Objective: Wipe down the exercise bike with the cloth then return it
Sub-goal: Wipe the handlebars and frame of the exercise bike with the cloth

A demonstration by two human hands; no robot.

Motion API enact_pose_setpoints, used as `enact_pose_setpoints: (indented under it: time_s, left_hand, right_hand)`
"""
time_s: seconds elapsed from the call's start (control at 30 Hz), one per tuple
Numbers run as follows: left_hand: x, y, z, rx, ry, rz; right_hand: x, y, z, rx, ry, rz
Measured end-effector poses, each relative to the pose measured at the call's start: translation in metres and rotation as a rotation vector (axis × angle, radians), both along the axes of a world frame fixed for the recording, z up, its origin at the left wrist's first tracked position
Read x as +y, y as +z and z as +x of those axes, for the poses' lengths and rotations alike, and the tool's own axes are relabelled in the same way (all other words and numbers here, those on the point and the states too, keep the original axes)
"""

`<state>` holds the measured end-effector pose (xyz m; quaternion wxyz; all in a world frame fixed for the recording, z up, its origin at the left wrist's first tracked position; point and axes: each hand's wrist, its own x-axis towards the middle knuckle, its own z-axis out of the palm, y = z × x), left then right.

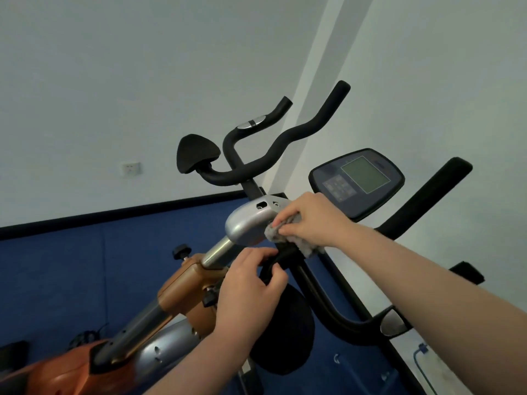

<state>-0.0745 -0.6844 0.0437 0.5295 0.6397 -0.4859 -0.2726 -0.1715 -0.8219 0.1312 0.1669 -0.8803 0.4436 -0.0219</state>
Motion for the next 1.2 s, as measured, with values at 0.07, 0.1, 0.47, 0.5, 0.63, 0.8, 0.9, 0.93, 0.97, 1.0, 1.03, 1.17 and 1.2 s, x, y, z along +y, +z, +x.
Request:
enact_pose_setpoints:
  time_s: [0.07, 0.1, 0.47, 0.5, 0.63, 0.8, 0.9, 0.93, 0.97, 1.0, 1.03, 1.17, 1.2]
  left_hand:
    - [0.0, 0.0, 0.0, -0.002, -0.001, 0.003]
    - [0.0, 0.0, 0.0, -0.001, -0.001, 0.006]
    - [0.001, -0.001, -0.001, 0.0, 0.008, 0.02]
    - [0.0, -0.001, 0.0, -0.007, 0.017, 0.015]
    - [-0.002, -0.004, 0.0, 0.023, 0.055, -0.016]
    - [-0.001, -0.006, 0.0, 0.092, 0.075, -0.031]
    - [0.0, -0.01, 0.0, 0.109, 0.074, -0.02]
    - [0.0, -0.01, 0.0, 0.115, 0.075, -0.017]
    - [0.0, -0.01, 0.001, 0.123, 0.075, -0.013]
    - [0.0, -0.01, 0.0, 0.131, 0.073, -0.009]
    - [0.0, -0.01, 0.0, 0.136, 0.071, -0.007]
    - [0.001, -0.009, 0.001, 0.115, 0.058, -0.009]
    - [0.002, -0.009, 0.001, 0.109, 0.05, -0.01]
  right_hand:
    - [-0.006, 0.013, -0.004, 0.066, 0.041, 0.17]
    - [-0.007, 0.014, -0.003, 0.079, 0.04, 0.179]
    - [-0.016, 0.007, -0.018, 0.038, -0.314, -0.183]
    - [-0.017, 0.014, -0.023, -0.053, -0.316, -0.198]
    - [0.001, 0.014, -0.003, -0.174, -0.181, -0.175]
    - [0.013, 0.0, 0.01, 0.067, 0.036, 0.028]
    - [0.004, 0.029, 0.002, 0.181, 0.088, 0.171]
    - [0.001, 0.037, 0.002, 0.235, 0.084, 0.123]
    - [-0.002, 0.042, 0.002, 0.267, 0.063, 0.038]
    - [-0.002, 0.044, 0.001, 0.268, 0.032, -0.05]
    - [0.001, 0.043, -0.002, 0.21, -0.019, -0.101]
    - [0.038, 0.001, -0.02, 0.021, -0.179, -0.219]
    - [0.05, -0.014, -0.022, 0.009, -0.193, -0.328]
